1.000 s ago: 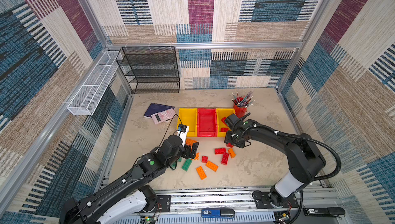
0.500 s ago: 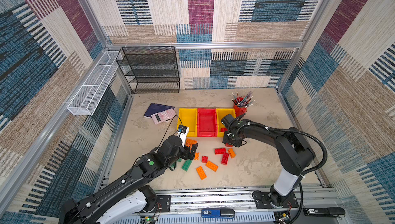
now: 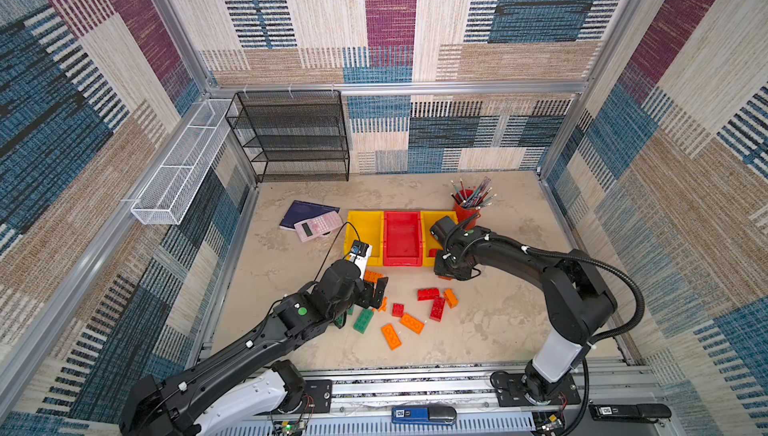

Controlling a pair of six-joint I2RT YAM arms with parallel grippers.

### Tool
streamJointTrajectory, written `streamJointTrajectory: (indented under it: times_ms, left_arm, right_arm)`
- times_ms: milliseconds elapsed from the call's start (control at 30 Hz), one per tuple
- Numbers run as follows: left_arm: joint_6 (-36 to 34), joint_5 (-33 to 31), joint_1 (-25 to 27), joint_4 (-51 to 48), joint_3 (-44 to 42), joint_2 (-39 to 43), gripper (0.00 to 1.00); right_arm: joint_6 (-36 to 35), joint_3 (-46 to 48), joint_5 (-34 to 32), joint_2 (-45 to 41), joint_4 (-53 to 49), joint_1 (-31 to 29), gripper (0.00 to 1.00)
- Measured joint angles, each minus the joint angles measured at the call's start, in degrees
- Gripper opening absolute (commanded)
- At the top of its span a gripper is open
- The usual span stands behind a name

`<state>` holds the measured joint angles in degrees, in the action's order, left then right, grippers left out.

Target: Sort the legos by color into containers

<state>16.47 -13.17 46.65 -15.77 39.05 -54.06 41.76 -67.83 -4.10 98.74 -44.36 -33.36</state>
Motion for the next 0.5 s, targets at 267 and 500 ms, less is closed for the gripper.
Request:
streamJointTrajectory:
  times_ms: [267, 500]
  left_arm:
    - [0.02, 0.02, -0.02, 2.34, 2.10, -3.72, 0.99]
    - [0.33, -0.46, -0.02, 2.64, 3.08, -3.48, 0.99]
  right_arm:
    - [-5.33, -11.89, -2.14, 0.50, -4.59, 0.07, 0.33]
    - [-9.77, -21.33, -4.07, 9.86, -6.01, 0.98, 0.33]
